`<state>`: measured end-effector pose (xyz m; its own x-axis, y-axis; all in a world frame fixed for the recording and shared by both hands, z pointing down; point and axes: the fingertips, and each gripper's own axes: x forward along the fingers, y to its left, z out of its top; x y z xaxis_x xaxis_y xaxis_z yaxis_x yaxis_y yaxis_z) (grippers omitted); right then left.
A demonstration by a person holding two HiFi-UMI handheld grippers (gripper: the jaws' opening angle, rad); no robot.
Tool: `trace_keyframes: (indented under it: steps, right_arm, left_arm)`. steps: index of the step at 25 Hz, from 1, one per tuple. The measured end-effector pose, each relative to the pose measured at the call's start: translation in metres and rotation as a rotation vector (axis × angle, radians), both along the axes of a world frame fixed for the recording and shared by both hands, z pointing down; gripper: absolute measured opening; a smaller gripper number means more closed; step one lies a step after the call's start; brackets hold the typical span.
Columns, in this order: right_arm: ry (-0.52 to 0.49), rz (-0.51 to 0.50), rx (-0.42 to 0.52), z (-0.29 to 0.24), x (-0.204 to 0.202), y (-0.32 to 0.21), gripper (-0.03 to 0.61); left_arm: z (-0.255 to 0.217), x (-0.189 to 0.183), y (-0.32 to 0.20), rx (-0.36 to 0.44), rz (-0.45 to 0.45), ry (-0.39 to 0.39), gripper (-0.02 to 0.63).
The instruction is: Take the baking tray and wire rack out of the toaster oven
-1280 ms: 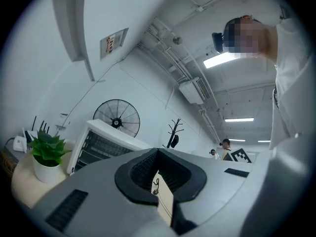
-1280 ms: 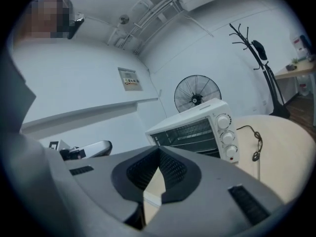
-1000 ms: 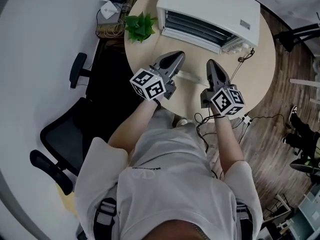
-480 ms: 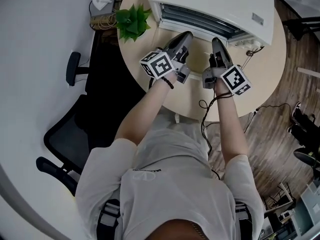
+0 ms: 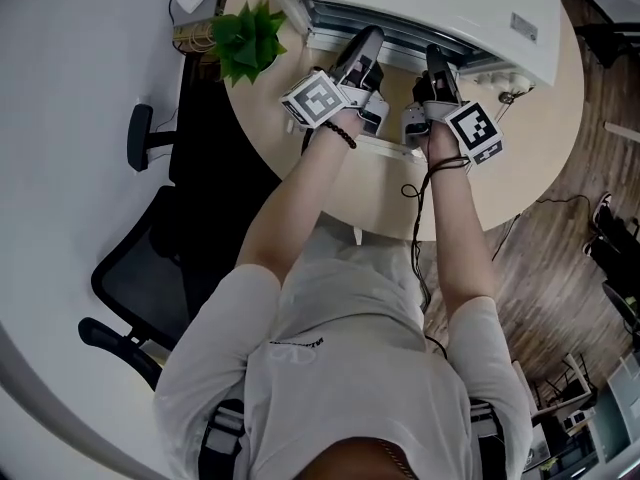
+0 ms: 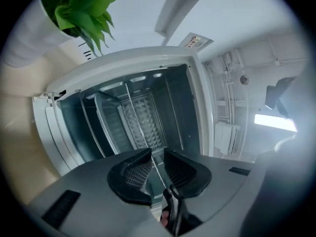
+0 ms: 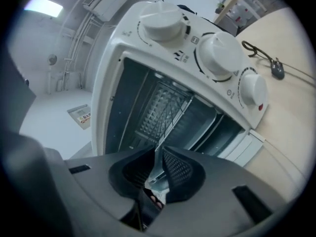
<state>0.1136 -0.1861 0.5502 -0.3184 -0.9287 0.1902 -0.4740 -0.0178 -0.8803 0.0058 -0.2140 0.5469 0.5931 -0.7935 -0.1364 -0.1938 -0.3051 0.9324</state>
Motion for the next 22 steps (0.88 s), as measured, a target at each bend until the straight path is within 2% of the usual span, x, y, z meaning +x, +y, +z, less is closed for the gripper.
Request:
trace_keyframes:
  steps: [2, 3, 6, 12, 15, 18, 22]
  right_arm:
    - [-0.032, 0.017, -0.004, 0.003, 0.004, -0.006, 0.055]
    - [-0.046, 0.023, -0.008, 0.005, 0.005, -0.008, 0.107]
    - [-0.067, 0.04, -0.011, 0.008, 0.008, -0.013, 0.109]
    - [-0.104, 0.083, 0.005, 0.008, 0.013, -0.028, 0.109]
    - [-0.102, 0.077, 0.001, 0.009, 0.014, -0.034, 0.109]
    - [-0.102, 0.075, -0.009, 0.013, 0.014, -0.038, 0.109]
    - [-0.116, 0.089, 0.003, 0.014, 0.014, -0.041, 0.075]
  left_arm:
    - [0.001, 0.003, -0.007, -0.012, -0.002, 0.034, 0.114]
    - [0.002, 0.004, -0.01, -0.017, 0.0, 0.039, 0.123]
    - [0.005, 0.007, -0.016, -0.025, -0.001, 0.049, 0.123]
    - [0.008, 0.011, -0.029, -0.044, -0.014, 0.121, 0.123]
    - [0.012, 0.011, -0.035, -0.056, -0.025, 0.145, 0.112]
    - [0.012, 0.012, -0.039, -0.066, -0.029, 0.187, 0.059]
    - [0.009, 0.01, -0.042, -0.051, -0.037, 0.213, 0.03]
